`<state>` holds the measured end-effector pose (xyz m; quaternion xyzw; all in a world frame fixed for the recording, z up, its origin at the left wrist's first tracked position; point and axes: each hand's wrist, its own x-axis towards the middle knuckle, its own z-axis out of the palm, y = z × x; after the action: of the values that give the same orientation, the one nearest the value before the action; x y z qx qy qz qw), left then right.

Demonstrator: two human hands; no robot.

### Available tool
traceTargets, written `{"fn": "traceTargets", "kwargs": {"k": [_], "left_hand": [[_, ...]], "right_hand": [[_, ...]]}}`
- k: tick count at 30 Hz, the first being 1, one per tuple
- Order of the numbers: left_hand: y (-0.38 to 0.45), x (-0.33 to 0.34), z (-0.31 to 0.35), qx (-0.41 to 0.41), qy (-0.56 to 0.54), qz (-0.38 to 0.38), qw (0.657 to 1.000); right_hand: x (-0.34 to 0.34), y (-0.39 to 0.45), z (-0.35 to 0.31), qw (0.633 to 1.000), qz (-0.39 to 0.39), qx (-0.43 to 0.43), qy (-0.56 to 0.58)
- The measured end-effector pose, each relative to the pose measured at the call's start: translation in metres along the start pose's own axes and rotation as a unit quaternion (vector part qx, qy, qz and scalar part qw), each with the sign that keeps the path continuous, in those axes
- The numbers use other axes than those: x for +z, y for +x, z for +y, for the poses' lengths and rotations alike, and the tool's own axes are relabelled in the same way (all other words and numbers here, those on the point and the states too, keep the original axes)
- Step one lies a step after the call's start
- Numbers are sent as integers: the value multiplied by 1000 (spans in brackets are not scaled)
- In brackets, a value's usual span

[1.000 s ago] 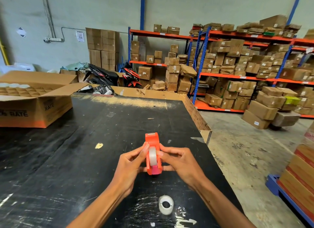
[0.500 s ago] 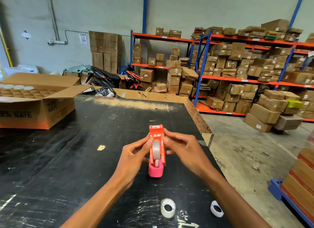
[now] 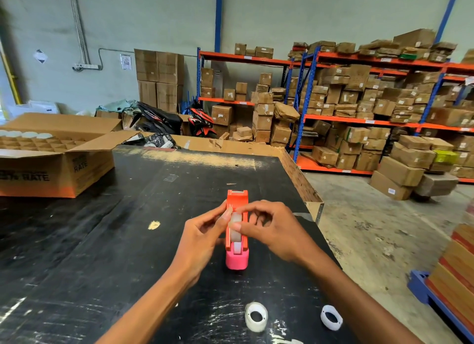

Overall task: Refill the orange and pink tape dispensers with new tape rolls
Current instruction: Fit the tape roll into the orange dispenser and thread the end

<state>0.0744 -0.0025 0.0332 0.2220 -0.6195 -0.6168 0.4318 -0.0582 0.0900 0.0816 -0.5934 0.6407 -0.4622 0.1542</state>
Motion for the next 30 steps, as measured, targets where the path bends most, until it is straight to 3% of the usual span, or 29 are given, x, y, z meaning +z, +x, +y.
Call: {"fn": "traceTargets", "kwargs": {"k": [8, 23, 30], "left_hand": [[1, -2, 4, -4, 0, 10, 1000], [-6, -2, 7, -21, 16, -1, 1000], [-9, 1, 9, -24, 20, -37, 999]], "right_hand": [[-7, 9, -10, 995, -54, -6, -81], [-15, 25, -10, 993, 58, -89, -55], [-22, 37, -6, 997, 51, -50, -40]]}}
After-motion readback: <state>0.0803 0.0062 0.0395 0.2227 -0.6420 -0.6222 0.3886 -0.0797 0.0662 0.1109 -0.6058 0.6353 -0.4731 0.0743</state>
